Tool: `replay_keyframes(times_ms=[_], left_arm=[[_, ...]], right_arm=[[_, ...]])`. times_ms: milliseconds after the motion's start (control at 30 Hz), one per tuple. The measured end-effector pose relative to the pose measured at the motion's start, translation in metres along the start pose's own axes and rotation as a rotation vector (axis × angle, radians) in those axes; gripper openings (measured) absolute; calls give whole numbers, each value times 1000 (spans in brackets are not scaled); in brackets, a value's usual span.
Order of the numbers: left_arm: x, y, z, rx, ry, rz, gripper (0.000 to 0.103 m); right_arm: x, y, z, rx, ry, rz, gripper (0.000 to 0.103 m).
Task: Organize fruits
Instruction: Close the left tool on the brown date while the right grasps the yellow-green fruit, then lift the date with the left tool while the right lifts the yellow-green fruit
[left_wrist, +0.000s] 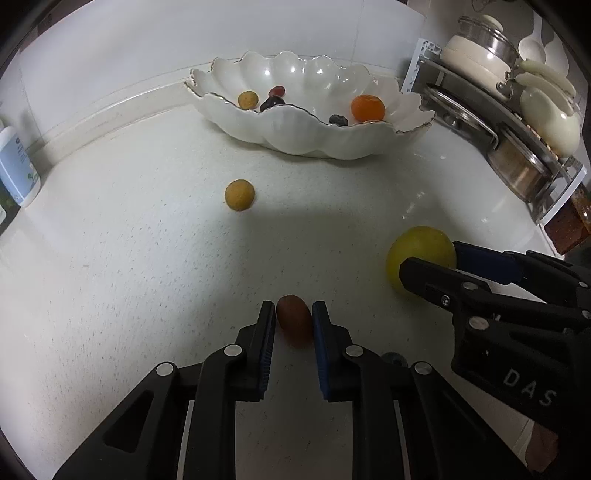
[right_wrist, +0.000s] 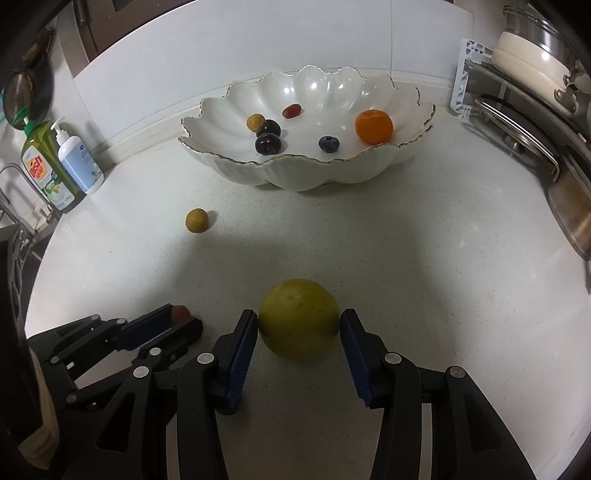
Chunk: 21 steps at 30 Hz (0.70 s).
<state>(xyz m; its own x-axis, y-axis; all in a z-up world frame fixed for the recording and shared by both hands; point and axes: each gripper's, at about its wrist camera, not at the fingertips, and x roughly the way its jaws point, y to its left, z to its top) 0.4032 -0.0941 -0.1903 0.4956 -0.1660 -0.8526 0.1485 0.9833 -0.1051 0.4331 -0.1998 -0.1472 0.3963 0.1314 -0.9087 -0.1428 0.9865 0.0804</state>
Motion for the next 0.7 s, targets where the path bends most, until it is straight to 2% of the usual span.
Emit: replay_keyframes(times_ms=[500,700], left_arm=[[-3,3,-1,-13,-6,-14,19],[-14,6,3,-27,-31,-10,19]], right_arm=[[-1,-1,-1,8,-15,-4,47],[-8,3,-2,4,-32,9,42]])
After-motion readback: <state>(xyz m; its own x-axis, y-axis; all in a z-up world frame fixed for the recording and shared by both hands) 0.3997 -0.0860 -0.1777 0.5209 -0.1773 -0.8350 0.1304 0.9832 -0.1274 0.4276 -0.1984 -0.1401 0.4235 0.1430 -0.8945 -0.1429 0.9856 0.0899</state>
